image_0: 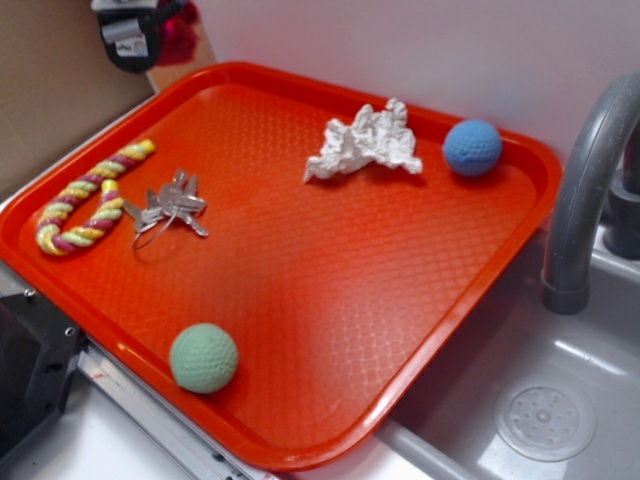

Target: Grab the red paper.

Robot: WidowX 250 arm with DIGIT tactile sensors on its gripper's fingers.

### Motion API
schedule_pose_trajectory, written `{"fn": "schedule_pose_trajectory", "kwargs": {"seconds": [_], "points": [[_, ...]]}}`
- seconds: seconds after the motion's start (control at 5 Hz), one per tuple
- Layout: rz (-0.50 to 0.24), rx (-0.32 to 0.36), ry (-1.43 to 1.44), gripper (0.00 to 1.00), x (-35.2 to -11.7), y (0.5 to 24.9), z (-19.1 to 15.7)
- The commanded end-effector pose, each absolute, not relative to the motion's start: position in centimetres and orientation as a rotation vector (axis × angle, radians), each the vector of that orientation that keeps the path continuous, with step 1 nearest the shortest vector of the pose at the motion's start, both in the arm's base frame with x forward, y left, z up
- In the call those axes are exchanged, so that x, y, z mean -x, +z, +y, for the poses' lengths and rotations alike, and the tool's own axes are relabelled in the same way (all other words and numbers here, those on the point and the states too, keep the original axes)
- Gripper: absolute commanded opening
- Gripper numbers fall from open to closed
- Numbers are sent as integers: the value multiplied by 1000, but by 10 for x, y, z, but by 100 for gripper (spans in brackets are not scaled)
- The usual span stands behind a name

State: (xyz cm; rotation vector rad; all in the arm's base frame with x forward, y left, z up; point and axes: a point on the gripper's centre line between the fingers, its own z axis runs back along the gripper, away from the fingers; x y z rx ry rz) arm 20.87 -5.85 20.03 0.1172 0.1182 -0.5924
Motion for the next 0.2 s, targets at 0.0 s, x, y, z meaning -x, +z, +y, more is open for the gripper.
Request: {"fn": "schedule_pose_trajectory", "kwargs": {"seconds": [0.0], "points": [[7,-57,-99,0,-182,220,-84]]}}
